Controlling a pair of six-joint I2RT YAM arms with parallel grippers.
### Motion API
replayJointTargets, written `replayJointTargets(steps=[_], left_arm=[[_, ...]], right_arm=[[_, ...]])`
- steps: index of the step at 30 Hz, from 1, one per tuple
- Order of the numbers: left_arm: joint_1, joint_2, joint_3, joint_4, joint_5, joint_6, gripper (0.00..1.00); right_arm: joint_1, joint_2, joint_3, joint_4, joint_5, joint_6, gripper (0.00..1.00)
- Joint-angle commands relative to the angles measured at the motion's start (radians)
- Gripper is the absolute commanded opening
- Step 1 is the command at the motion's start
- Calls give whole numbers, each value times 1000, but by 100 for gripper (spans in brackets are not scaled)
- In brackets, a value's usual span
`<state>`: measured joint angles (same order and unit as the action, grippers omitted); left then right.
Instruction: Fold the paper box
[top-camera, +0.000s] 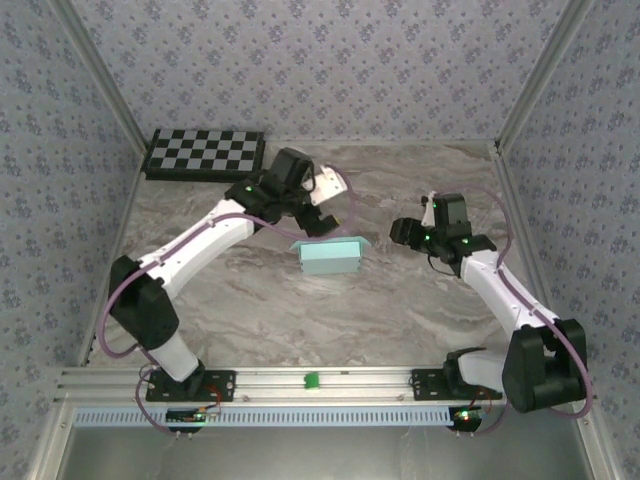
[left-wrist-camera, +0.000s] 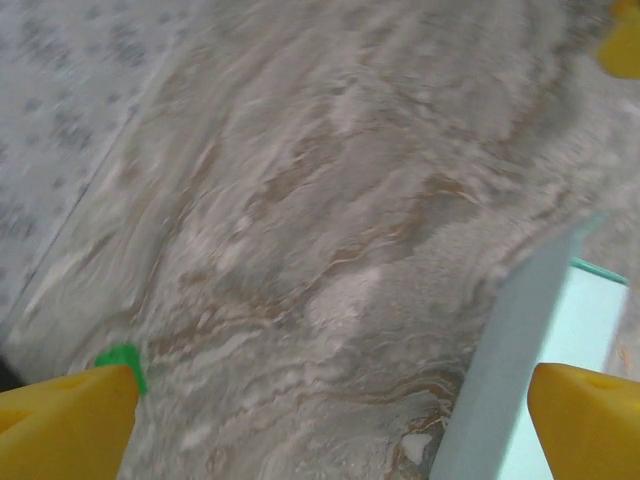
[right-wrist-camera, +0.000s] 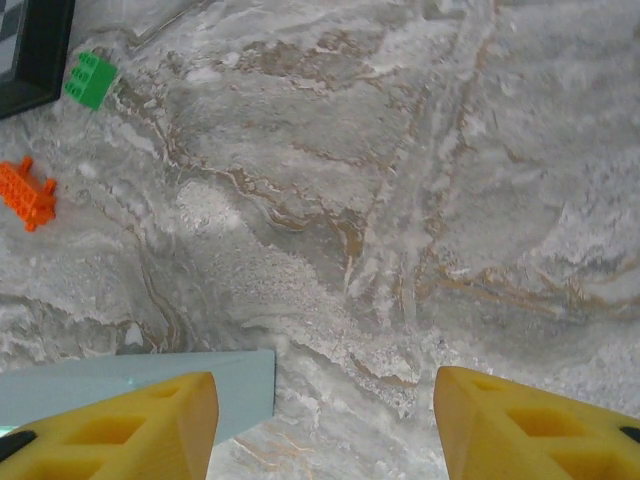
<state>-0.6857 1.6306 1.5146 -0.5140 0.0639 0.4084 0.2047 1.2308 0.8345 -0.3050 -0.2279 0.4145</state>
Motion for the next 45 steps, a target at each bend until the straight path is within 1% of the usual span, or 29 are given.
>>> replayJointTargets(steps=[1,2,3,4,6,8,9,10,14,15,16,18,20,23,25,27,28,30,35,37,41,45], left_arm=[[60,-79,-44,51,-41,-278,100],[81,-94,-56,46,-48,-344,100],[105,-113,-65,28,-27,-407,100],[131,-131,-79,9,9,-443,100],[137,-185,-144,28,-84,-531,100],[141,-248,-228,57,-129,-606,100],[145,-276,-258,47,-161,-669,100],[152,-301,-286,43,-149,-706,100],[153,-355,-377,45,-30,-753,100],[151,-356,-386,33,-19,-772,99],[148,-354,-398,24,-19,-792,96],[140,-350,-426,33,16,-797,89],[127,-336,-445,49,53,-794,85],[99,-301,-444,47,63,-787,80],[86,-272,-436,40,63,-777,70],[79,-246,-427,36,64,-772,66],[77,-235,-424,35,65,-771,62],[73,-218,-417,33,66,-769,55],[69,-197,-418,28,73,-763,52],[69,-197,-418,26,73,-761,47],[69,-192,-424,25,73,-759,46],[69,-176,-420,25,86,-760,45]], right_arm=[[41,27,89,-116,75,-117,60],[51,35,108,-129,79,-134,60],[59,45,127,-141,81,-154,60],[70,56,145,-152,82,-174,60],[90,75,174,-172,83,-203,60],[102,93,201,-190,64,-233,59],[105,98,210,-193,52,-243,59],[109,104,217,-197,33,-251,59],[120,115,237,-211,-12,-274,58],[124,120,243,-222,-20,-281,58],[129,123,250,-234,-32,-289,58],[145,131,261,-254,-48,-296,57],[161,138,262,-265,-51,-297,55],[180,144,254,-263,-49,-295,51],[189,150,244,-257,-58,-295,45],[200,155,238,-249,-59,-288,42],[204,160,236,-245,-55,-283,41],[211,167,236,-245,-46,-277,40],[222,182,232,-237,-49,-273,39],[223,188,230,-236,-44,-274,39],[225,194,230,-236,-54,-272,39],[225,200,226,-233,-57,-267,36]])
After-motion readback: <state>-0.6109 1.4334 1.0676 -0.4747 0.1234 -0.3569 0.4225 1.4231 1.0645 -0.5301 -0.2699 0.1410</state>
